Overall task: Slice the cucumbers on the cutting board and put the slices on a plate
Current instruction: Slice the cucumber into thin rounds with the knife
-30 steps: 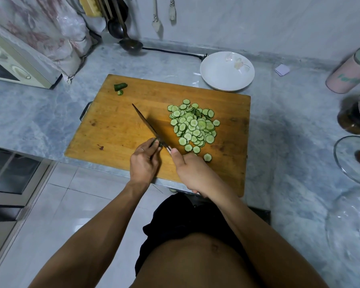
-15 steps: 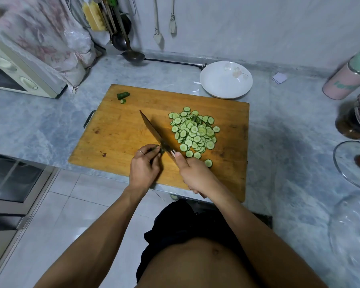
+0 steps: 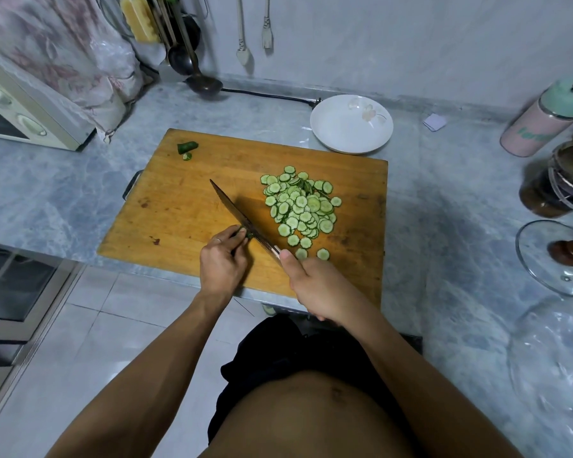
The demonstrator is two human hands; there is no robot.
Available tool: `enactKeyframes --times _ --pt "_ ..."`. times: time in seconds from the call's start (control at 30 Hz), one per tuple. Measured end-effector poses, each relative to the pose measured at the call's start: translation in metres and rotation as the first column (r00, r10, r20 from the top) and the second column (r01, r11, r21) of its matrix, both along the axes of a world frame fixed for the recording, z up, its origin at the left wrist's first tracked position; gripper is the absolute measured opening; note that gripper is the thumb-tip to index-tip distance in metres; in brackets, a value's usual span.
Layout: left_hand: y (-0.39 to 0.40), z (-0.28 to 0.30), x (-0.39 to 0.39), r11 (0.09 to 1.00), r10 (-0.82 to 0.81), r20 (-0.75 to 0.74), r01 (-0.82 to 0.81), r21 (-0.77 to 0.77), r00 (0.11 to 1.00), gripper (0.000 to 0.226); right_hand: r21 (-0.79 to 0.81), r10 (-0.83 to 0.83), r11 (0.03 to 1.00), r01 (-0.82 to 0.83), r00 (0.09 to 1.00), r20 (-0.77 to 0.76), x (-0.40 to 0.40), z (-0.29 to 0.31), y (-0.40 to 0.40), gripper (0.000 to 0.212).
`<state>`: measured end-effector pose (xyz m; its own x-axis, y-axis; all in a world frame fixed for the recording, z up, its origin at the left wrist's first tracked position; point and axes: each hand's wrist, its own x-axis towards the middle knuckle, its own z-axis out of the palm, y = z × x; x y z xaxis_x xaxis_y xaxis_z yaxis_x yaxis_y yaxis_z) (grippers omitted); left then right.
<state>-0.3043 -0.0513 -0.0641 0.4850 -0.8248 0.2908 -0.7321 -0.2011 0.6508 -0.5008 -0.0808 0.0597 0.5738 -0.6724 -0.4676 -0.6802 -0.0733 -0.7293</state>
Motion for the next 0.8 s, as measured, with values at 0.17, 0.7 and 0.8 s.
enactKeyframes --times 0.17,0.7,0.8 --pt "0.002 0.003 -0.004 0.999 0.019 -0.045 -0.020 -0.038 0.999 0.027 0.014 -0.001 1.000 0.001 1.000 -0.025 -0.001 -0.002 0.001 0.069" --pt "0.002 0.004 0.000 0.999 -0.022 0.022 0.023 -0.038 1.000 0.027 0.059 -0.111 0.992 0.112 0.994 -0.021 0.045 -0.026 -0.018 0.068" --pt "0.003 0.008 0.001 1.000 -0.016 0.024 0.017 -0.024 1.000 0.024 0.042 -0.113 0.993 0.113 0.994 -0.013 0.042 -0.026 -0.016 0.068"
